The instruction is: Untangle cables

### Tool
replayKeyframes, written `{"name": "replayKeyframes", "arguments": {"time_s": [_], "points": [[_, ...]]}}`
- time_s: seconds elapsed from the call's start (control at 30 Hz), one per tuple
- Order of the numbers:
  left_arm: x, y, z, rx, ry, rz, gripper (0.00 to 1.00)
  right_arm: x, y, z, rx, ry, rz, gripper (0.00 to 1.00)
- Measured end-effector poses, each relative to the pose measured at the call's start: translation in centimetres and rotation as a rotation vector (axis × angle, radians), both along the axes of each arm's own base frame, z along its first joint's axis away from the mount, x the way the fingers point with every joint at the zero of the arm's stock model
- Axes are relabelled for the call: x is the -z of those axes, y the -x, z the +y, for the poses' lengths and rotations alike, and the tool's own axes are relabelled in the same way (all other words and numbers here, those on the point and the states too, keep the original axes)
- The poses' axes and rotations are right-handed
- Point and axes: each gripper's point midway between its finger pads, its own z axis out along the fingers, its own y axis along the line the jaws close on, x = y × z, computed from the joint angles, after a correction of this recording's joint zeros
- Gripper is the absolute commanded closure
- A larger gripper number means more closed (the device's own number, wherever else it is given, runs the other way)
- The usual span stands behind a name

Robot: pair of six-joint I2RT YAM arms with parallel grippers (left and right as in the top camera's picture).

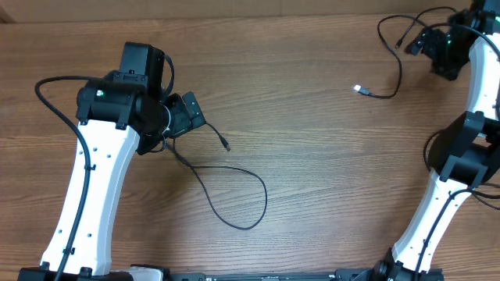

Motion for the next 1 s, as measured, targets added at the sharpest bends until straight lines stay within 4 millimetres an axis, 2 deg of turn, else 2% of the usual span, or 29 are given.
{"name": "replayKeyframes", "arguments": {"time_s": [0.03,0.13,0.27,0.33,0.5,0.63,0.73,0.83,0.9,1.0], "points": [[0.0,0.0,0.0,0.0,0.0,0.0,0.0,0.1,0.9,1.2,0.007,-0.075,0.034,0.03],[0.0,0.0,0.0,0.0,0.0,0.0,0.0,0.2,2.2,2.4,0.064,-0.165,0.105,0.02],[0.0,0.0,0.0,0.0,0.0,0.0,0.01,0.9,4.4,2.4,0.228,-0.187,0.247,0.03],[0.0,0.0,0.0,0.0,0.0,0.0,0.0,1.2,5.1,2.0,0.307,-0.164,0.295,0.09],[0.0,0.0,0.0,0.0,0.0,0.0,0.0,1.5,4.8,2.9,0.39,-0.125,0.322,0.07],[0.0,0.0,0.0,0.0,0.0,0.0,0.01,2.0,4.5,5.8,0.367,-0.109,0.345,0.13],[0.0,0.0,0.0,0.0,0.0,0.0,0.01,3.0,4.9,7.9,0.366,-0.085,0.392,0.24],[0.0,0.0,0.0,0.0,0.0,0.0,0.0,4.1,5.5,9.3,0.392,-0.042,0.435,0.41],[0.0,0.0,0.0,0.0,0.0,0.0,0.0,4.7,5.8,9.6,0.428,-0.021,0.451,0.5],[0.0,0.0,0.0,0.0,0.0,0.0,0.0,5.0,5.5,9.2,0.467,-0.003,0.442,0.55]]}}
